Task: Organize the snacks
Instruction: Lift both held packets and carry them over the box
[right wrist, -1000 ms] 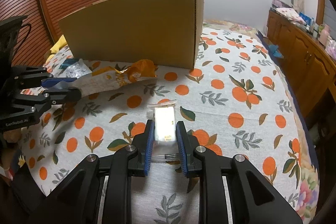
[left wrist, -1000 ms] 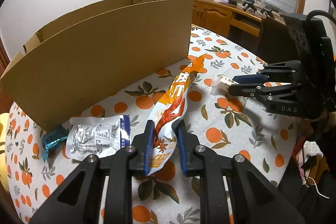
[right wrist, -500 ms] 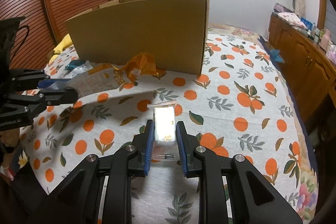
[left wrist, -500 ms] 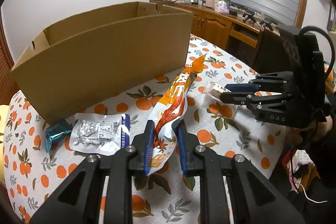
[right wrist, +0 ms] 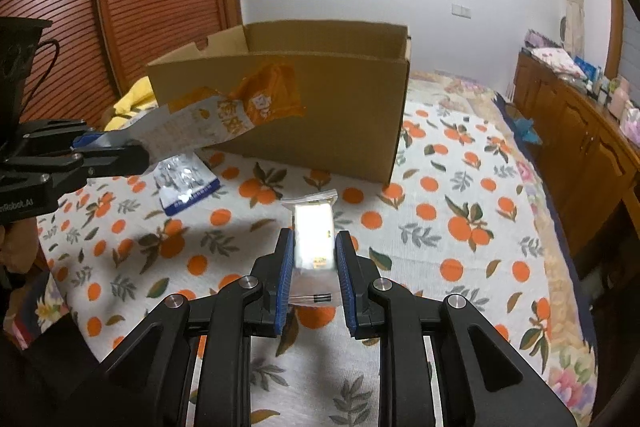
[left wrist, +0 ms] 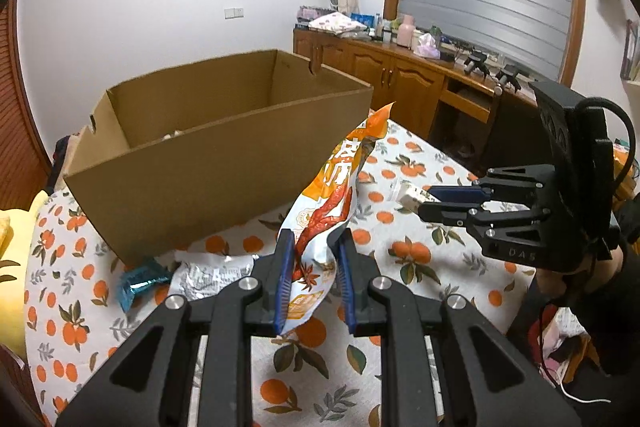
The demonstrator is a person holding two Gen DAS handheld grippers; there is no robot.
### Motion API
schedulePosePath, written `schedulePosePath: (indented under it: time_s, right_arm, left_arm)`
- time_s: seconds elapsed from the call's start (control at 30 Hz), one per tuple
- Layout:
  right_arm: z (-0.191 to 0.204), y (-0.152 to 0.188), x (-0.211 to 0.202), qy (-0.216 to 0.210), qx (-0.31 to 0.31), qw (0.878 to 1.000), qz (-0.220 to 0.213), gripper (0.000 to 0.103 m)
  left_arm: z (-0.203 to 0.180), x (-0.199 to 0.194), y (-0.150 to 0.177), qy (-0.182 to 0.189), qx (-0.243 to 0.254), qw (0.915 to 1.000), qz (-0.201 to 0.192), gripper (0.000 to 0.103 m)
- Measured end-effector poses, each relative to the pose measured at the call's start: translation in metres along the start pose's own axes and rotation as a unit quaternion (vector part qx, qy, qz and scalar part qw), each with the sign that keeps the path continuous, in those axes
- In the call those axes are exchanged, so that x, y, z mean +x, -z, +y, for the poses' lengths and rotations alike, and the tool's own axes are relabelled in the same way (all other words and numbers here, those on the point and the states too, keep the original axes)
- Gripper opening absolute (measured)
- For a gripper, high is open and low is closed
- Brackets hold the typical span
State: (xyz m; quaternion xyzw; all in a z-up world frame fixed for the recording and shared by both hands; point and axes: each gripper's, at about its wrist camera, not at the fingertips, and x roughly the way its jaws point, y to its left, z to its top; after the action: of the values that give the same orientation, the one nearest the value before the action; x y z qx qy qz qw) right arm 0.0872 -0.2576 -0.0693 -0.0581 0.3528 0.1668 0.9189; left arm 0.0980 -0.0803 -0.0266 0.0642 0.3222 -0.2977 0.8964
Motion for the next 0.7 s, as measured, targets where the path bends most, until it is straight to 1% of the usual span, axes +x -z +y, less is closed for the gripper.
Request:
schedulePosePath:
  time_s: [0.33, 0.5, 0.7]
  right_arm:
    - [0.005, -0.023, -0.015, 0.001, -0.013, 1.000, -0.025, 0.020]
    - [0.007, -0.045, -0.020, -0.001, -0.023, 0.999, -0.043, 0.020]
    - [0.011, -0.072, -0.016, -0.011, -0.038, 0.997, -0.060, 0.020]
  left_arm:
    - [0.016, -0.023, -0.023, -0.006, -0.007, 0.9994, -0.033, 0.018]
    - [0.032, -0.031, -0.038, -0.012, -0.013, 0.9986, -0.051, 0.018]
    - [0.054, -0.031, -0.056, -0.025, -0.024, 0.9976, -0.060, 0.018]
